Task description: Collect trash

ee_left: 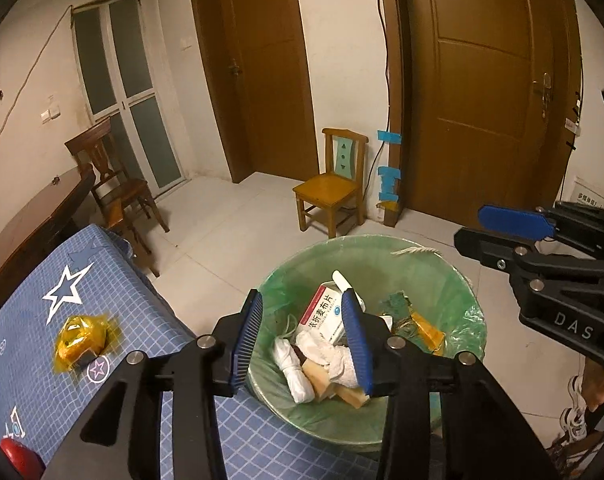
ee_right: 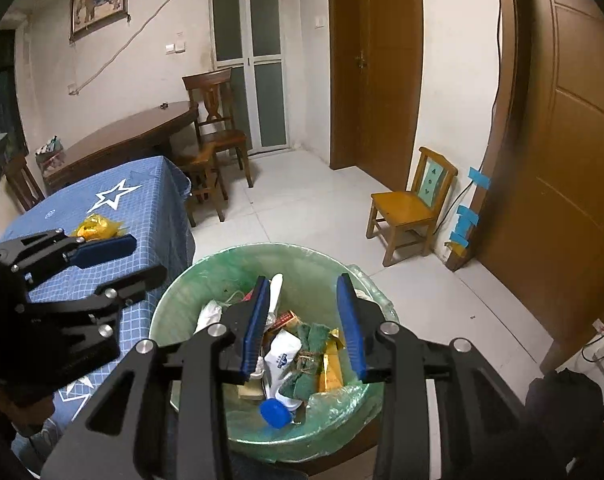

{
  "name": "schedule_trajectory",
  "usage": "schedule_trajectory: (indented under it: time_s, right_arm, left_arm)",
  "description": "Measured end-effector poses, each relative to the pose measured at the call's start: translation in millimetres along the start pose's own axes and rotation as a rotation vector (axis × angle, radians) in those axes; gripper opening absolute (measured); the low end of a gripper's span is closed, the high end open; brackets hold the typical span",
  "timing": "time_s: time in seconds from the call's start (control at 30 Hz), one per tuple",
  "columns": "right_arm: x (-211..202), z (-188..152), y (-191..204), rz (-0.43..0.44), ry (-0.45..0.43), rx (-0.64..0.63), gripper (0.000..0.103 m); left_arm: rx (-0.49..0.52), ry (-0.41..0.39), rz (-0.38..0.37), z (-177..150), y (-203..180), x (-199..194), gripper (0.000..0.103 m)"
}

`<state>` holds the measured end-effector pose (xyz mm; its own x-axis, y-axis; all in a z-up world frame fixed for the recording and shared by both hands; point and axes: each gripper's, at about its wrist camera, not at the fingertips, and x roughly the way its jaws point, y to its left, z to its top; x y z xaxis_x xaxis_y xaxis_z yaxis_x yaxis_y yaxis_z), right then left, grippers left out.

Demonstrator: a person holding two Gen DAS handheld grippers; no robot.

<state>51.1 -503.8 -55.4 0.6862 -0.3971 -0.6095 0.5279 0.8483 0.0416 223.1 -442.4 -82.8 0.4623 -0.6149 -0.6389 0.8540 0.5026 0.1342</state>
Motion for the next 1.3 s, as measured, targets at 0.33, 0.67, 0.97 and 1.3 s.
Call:
schedule_trajectory:
  time_s: [0.33, 0.67, 0.97, 1.3]
  right_arm:
    - [-48.1, -44.4, -6.6, 0.045, -0.104, 0.161, 0.059]
    - [-100.3, -70.8, 31.1, -0.061, -0.179, 0.109, 0.078]
    - [-146.0, -89.3, 45.1, -0.196, -0.264, 0.101, 0.097]
    - [-169.5, -106.5, 34.7, -0.331, -0.313, 0.133, 0.097]
  left_arm:
    - [0.005, -0.052, 0.041, -28.8, -25.1, -56.5, 0.067]
    - [-0.034, -0.101, 0.048, -64.2, -25.1, -115.1, 0.071]
    - [-0.052, -0.165, 0.069, -82.4, -34.2, -163.3, 0.077]
    - [-0.035, -0.228, 0.055, -103.9, -51.5, -203.8, 0.098]
